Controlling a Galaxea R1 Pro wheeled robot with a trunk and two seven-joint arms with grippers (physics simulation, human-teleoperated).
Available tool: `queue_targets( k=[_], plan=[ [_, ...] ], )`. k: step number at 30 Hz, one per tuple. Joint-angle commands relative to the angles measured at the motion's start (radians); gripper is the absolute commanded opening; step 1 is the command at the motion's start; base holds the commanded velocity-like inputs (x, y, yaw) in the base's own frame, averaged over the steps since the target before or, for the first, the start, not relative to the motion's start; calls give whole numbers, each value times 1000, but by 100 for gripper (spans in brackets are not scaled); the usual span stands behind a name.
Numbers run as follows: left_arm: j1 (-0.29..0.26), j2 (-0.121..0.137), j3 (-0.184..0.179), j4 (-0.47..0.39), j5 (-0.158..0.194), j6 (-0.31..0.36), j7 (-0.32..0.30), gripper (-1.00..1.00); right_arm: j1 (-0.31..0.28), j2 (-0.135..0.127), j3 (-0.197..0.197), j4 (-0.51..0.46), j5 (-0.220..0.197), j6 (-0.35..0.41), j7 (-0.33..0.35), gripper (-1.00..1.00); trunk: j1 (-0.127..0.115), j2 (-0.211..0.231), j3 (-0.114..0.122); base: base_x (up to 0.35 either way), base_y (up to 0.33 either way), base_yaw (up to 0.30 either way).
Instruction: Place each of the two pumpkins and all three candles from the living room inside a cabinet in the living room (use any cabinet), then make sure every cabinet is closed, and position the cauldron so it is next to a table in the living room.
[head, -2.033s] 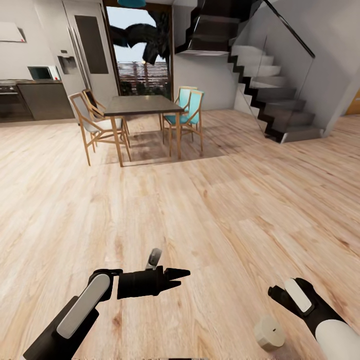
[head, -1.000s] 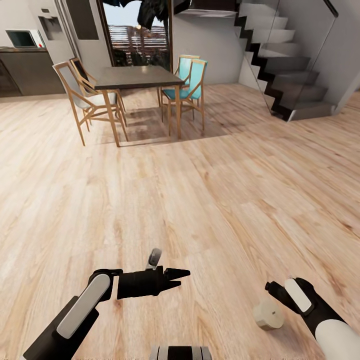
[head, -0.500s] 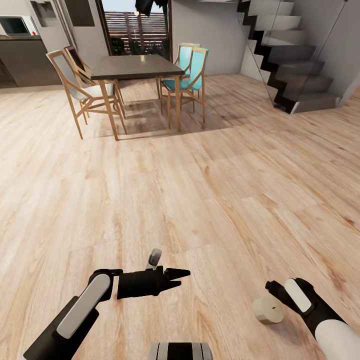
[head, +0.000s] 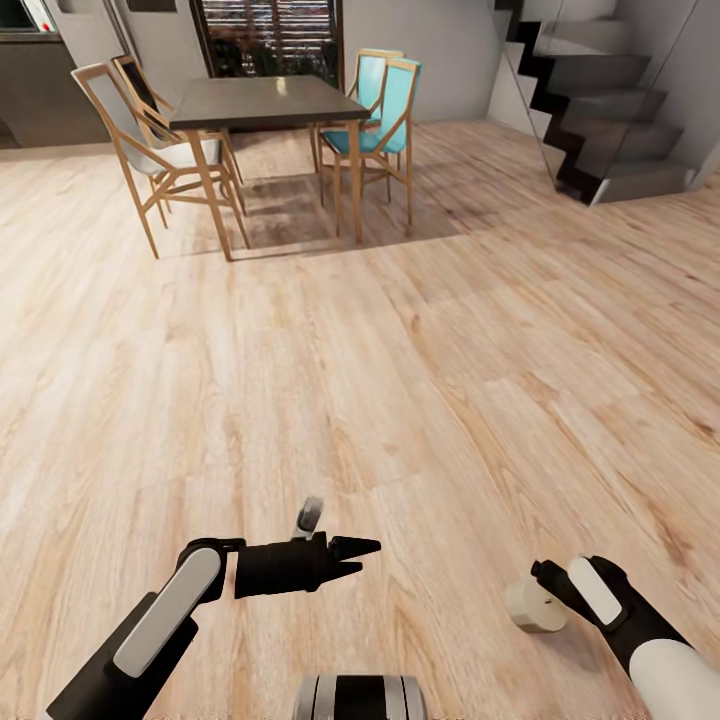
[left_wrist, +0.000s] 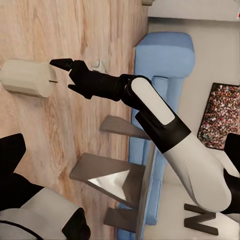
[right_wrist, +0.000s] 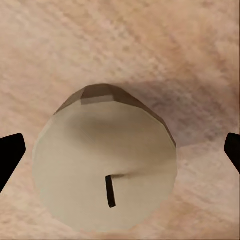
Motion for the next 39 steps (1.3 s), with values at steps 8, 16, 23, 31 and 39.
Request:
queue_targets(
  k=[8, 16, 23, 31, 39],
  plan=[
    [-1, 1, -2, 0, -9, 1, -10, 100, 0, 3, 1, -1, -9, -27, -7, 100, 2, -2, -20, 0, 0, 0],
    [-1, 1, -2, 0, -9, 1, -10, 100, 0, 5, 1, -1, 22, -31, -7, 100, 2, -2, -20, 0, 0, 0],
    [-1, 1, -2, 0, -9, 1, -10, 100, 0, 5, 1, 0, 24, -30, 25, 100, 2, -2, -20, 0, 0, 0],
    [-1, 1, -2, 0, -9, 1, -10, 100, 0, 4, -1, 31, 26, -30, 35, 100, 2, -2, -20, 0, 0, 0],
    [-1, 1, -2, 0, -9, 1, -10, 100, 0, 4, 1, 33, 26, -30, 37, 100, 2, -2, -20, 0, 0, 0]
  ],
)
